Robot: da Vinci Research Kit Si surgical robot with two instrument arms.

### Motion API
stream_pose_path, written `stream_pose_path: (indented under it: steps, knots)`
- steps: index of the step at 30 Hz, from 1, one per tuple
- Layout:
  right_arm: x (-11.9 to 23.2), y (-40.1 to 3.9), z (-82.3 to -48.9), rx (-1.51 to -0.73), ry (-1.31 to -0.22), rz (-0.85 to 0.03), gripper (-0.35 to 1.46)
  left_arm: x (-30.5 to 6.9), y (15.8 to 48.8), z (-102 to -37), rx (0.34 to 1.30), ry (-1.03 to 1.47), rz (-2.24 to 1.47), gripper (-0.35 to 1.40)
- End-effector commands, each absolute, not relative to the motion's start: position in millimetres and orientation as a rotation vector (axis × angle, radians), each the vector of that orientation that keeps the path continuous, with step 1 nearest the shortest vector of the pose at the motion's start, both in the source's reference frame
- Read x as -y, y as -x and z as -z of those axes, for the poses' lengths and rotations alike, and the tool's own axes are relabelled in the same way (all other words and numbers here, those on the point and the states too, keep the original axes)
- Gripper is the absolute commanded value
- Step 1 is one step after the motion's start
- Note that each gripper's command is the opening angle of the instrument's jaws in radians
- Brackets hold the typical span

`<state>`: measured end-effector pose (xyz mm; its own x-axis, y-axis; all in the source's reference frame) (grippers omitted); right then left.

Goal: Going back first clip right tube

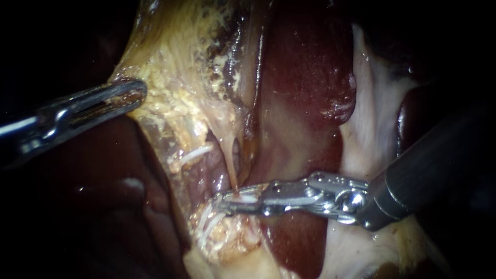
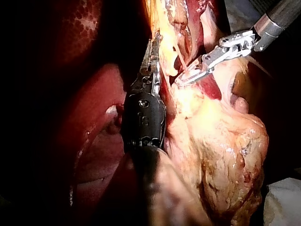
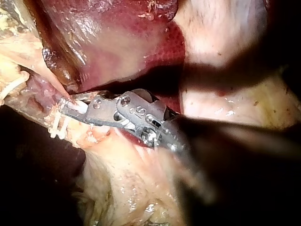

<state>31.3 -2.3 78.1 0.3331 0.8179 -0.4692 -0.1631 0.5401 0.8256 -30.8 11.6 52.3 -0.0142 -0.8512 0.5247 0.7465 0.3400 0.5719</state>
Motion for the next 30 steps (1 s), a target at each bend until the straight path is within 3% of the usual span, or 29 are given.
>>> stream_pose_path:
  steps: [1, 10, 12, 13, 14, 16, 30]
  knots:
    - [2.4, -31.3, -78.1, -1.037, -0.757, -0.73, -0.35, -11.6, 30.8, -52.3, 0.948, -0.137, 1.273, -0.35]
    - [2.4, -31.3, -78.2, -1.037, -0.757, -0.73, -0.3, -11.6, 30.6, -52.3, 0.948, -0.137, 1.273, -0.35]
    - [2.3, -31.3, -78.3, -1.032, -0.759, -0.735, 0.04, -11.6, 30.6, -52.3, 0.948, -0.137, 1.273, -0.35]
    - [2.3, -31.4, -78.4, -1.038, -0.749, -0.72, 0.3, -11.6, 30.6, -52.3, 0.948, -0.137, 1.273, -0.35]
    - [2.3, -31.5, -78.5, -1.041, -0.751, -0.719, 0.43, -11.6, 30.6, -52.3, 0.948, -0.136, 1.274, -0.35]
    - [2.3, -31.5, -78.8, -1.053, -0.731, -0.696, 0.53, -11.6, 30.6, -52.3, 0.948, -0.136, 1.274, -0.35]
    - [2.3, -30.4, -78.2, -1.154, -0.593, -0.512, 0.6, -11.6, 30.7, -52.4, 0.944, -0.136, 1.274, -0.35]
